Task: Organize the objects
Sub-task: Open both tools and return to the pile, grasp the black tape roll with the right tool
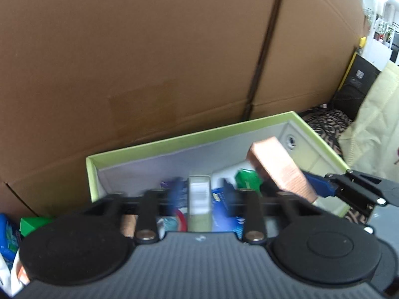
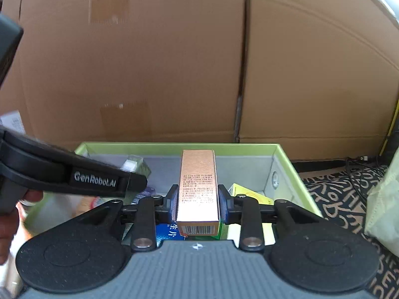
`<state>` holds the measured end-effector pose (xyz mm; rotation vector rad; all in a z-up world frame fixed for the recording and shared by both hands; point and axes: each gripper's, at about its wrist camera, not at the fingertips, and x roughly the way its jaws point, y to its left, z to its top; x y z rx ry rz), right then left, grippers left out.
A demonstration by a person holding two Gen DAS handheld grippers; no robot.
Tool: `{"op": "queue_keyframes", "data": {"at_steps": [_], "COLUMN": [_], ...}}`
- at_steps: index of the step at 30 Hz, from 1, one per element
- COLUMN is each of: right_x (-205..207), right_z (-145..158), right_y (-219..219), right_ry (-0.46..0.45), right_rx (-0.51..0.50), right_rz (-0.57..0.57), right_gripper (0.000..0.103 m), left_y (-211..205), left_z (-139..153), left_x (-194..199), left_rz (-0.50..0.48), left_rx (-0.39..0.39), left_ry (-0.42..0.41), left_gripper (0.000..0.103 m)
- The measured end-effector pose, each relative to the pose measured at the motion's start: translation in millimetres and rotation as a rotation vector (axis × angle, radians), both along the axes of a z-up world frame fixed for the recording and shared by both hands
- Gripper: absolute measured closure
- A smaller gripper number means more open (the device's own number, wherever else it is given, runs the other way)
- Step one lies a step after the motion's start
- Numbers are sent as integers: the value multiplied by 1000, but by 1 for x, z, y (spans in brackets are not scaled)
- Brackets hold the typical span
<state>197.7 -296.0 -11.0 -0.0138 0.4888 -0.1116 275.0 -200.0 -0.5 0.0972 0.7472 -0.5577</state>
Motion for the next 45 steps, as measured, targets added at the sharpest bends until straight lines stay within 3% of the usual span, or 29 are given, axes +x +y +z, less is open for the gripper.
{"op": "queue_keyframes", "data": {"at_steps": [1,4,5,7,11,13,22,29,32,37,41,45], "right_x": [6,8,3,-10,-46,-68,-144,-155,-145,-114,-87,-56], "right_z": [-6,-14,-12,-3,19,27,31,-8,-24,-25,-19,-19], "right_y": [0,-2,-4,-10,-6,5,63,118,142,171,184,205], "right_ry": [26,48,30,-5,-78,-115,-196,-57,-4,27,36,41], "right_rx": [-24,-95,-97,-55,39,49,111,172,147,131,130,39], "right_rz": [9,-16,-24,-53,-29,3,158,251,308,344,344,341], "right_gripper": [59,48,44,32,29,21,17,17,23,34,40,40], "left_y": [4,20,24,36,65,82,182,250,278,299,300,295], "left_z": [-1,3,6,12,27,32,29,-10,-18,-13,-9,-11], "left_x": [-1,-17,-23,-38,-75,-95,-169,-198,-208,-203,-179,-137], "left_rz": [23,21,17,25,37,47,206,324,359,355,312,288], "left_rx": [-9,-53,-52,-51,-71,-67,-58,-75,-67,-57,-33,43], "left_ry": [-13,-68,-82,-114,-148,-151,-156,-40,-25,-69,-108,-147], "left_gripper": [18,13,12,1,0,0,0,0,0,0,0,6]}}
